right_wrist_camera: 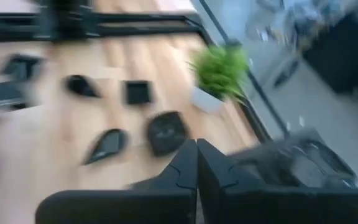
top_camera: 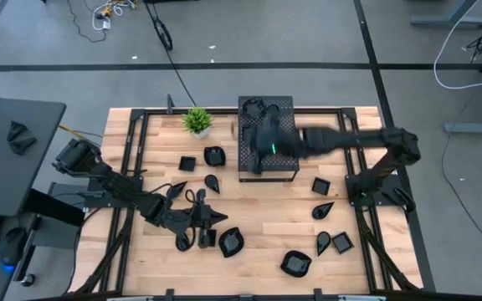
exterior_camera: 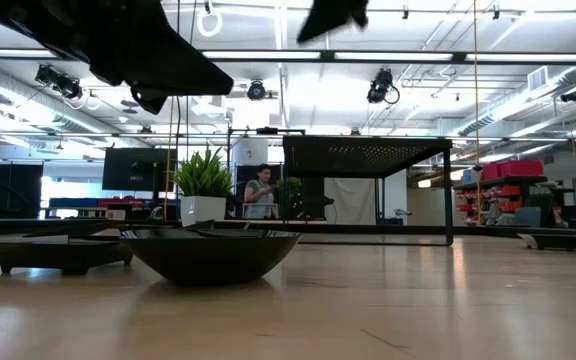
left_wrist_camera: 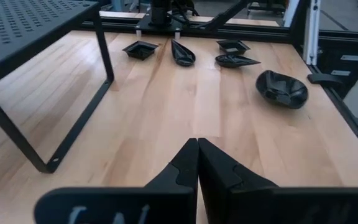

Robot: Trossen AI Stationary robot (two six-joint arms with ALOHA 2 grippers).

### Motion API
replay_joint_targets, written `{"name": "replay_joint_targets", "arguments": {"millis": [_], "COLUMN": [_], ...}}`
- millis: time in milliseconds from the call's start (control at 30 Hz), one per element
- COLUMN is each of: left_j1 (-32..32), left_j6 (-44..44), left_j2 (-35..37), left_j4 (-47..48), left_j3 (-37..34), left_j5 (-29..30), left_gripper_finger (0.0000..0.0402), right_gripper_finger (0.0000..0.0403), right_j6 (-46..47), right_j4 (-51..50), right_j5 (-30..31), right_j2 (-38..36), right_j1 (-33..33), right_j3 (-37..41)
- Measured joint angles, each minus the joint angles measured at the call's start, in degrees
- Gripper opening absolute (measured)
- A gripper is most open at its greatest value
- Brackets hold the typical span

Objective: Pick & Place Mini shaped plates
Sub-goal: Stack the square plate on top of the square plates on the shelf

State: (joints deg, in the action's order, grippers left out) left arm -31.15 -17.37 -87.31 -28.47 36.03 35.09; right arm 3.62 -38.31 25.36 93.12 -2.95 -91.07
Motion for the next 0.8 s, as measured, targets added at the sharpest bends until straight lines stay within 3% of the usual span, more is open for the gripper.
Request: {"name": "replay_joint_targets", "arguments": {"millis": [200,400,600,800], "left_j1": [-1.3,-1.2,-0.9,-0.7], "left_j6": [0.0,0.0,0.0,0.3], "left_j2": [0.0,0.0,0.0,0.0], "left_j4": [-0.5,-0.5,-0.5,-0.6], "left_j3": [0.0,0.0,0.0,0.0], "left_j5": [1.2,1.7,1.7,1.8], "left_gripper_finger": [0.0014,0.0014,0.0014,0.0014], "right_gripper_finger": [0.0002,0.0003,0.0003,0.0016], "right_j6": [1.5,10.2,29.0,51.2], "right_j4": [-1.2,-3.7,-9.1,-23.4], "right_j5": [10.2,11.2,7.9,8.3], "right_j2": [0.6,0.6,0.6,0.6], "right_j1": [-20.1,-33.8,-41.3,-44.4], "right_j3": [0.0,0.0,0.0,0.9]}}
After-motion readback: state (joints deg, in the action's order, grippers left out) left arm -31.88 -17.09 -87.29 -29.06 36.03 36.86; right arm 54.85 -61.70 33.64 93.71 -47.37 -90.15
